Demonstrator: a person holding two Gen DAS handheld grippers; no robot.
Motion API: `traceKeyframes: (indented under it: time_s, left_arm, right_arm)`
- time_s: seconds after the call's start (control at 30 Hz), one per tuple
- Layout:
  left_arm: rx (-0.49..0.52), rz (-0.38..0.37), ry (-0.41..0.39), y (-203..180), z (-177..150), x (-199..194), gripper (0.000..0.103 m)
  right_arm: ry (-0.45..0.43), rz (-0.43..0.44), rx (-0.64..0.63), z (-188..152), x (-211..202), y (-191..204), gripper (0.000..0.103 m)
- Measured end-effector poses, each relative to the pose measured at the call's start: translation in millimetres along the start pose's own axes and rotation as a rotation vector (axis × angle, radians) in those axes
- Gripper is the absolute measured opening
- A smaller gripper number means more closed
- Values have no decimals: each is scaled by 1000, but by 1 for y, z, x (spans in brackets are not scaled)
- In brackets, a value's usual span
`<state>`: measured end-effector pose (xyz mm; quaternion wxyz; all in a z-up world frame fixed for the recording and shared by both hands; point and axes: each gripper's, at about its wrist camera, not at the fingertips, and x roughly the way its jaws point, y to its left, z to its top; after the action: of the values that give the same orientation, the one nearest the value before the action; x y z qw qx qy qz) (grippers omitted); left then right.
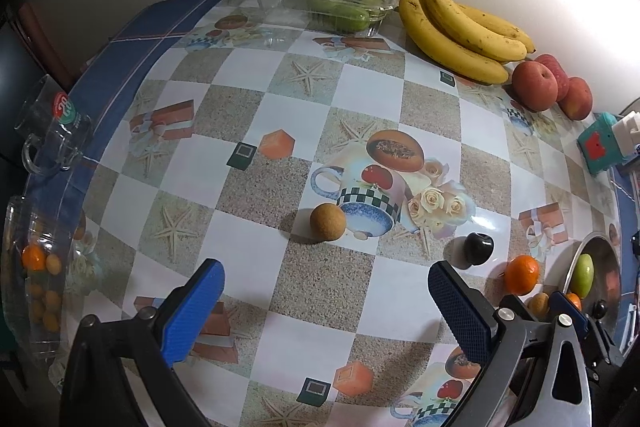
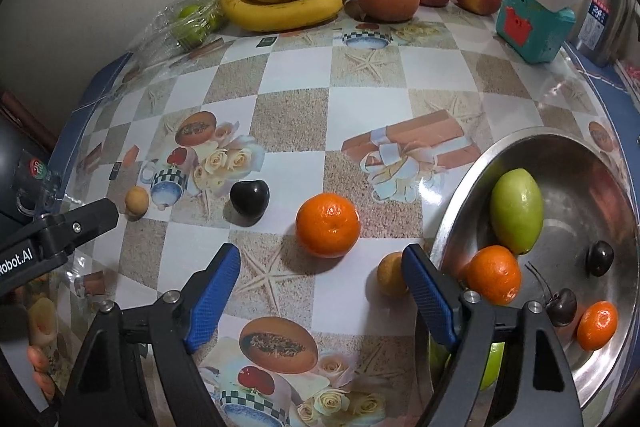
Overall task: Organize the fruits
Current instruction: 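Lower both open tools over the small brown round fruits on the tablecloth, then grasp a small brown fruit with the right tool while the left tool grasps another brown fruit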
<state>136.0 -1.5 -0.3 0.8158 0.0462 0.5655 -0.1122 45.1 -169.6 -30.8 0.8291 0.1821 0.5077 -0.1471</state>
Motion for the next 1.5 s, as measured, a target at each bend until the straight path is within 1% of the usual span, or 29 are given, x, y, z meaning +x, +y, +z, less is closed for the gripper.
traceKeyframes:
  time_s: [0.1, 0.17, 0.23, 0.33, 0.37, 0.47, 0.57, 0.63, 0.7, 0.73, 0.8, 0.9, 0.93, 1.17, 1.27, 1.4, 1.5]
  left_arm:
    - [0, 0, -2, 0, 0, -1, 103]
    - [2, 0, -3, 0, 0, -1, 103]
    - [1, 0, -3, 0, 0, -2, 103]
    - [2, 1, -3, 0, 0, -2, 103]
    - [3, 2, -4, 0, 0, -2, 103]
    - [2, 2, -3, 0, 0, -2, 103]
    - [6, 0, 0, 0, -1, -2, 103]
    - [8, -2, 1, -1, -1, -2, 103]
    - [9, -3, 0, -2, -1, -2, 103]
    - [9, -3, 0, -2, -1, -2, 103]
    - [11, -3, 0, -3, -1, -2, 103]
    - [13, -3, 3, -3, -2, -1, 103]
    - [14, -3, 5, -4, -2, 0, 103]
    - [41, -11, 45, -14, -6, 13, 103]
    - [53, -10, 57, -18, -8, 18, 103]
    - [58, -7, 71, -19, -9, 24, 103]
    - [54, -4, 62, -14, -7, 25, 103]
  right_arm:
    - [1, 8, 5, -1, -1, 1, 84]
    - [5, 40, 19, -1, -2, 1, 84]
    - [14, 91, 34, -1, -3, 2, 84]
    - [27, 192, 44, -2, -6, 7, 84]
    - [24, 198, 44, -2, -8, 8, 84]
    - [-1, 161, 33, -1, -14, 9, 84]
    - [-4, 70, 26, -1, -12, 4, 81]
    - [8, 48, 26, -2, -6, 0, 70]
    - [30, 25, 23, -4, -1, -3, 66]
    - [31, 5, 11, -4, 1, -3, 61]
    - [27, -37, -20, -5, 1, 0, 57]
    - [28, -65, -44, -6, 2, 1, 53]
    - [32, -79, -57, -7, 3, 2, 49]
    - [70, -99, -53, -10, 15, -2, 33]
    - [71, -93, -37, -10, 15, -5, 31]
    - [69, -89, -30, -10, 14, -6, 31]
    - [67, -94, -26, -11, 14, -6, 28]
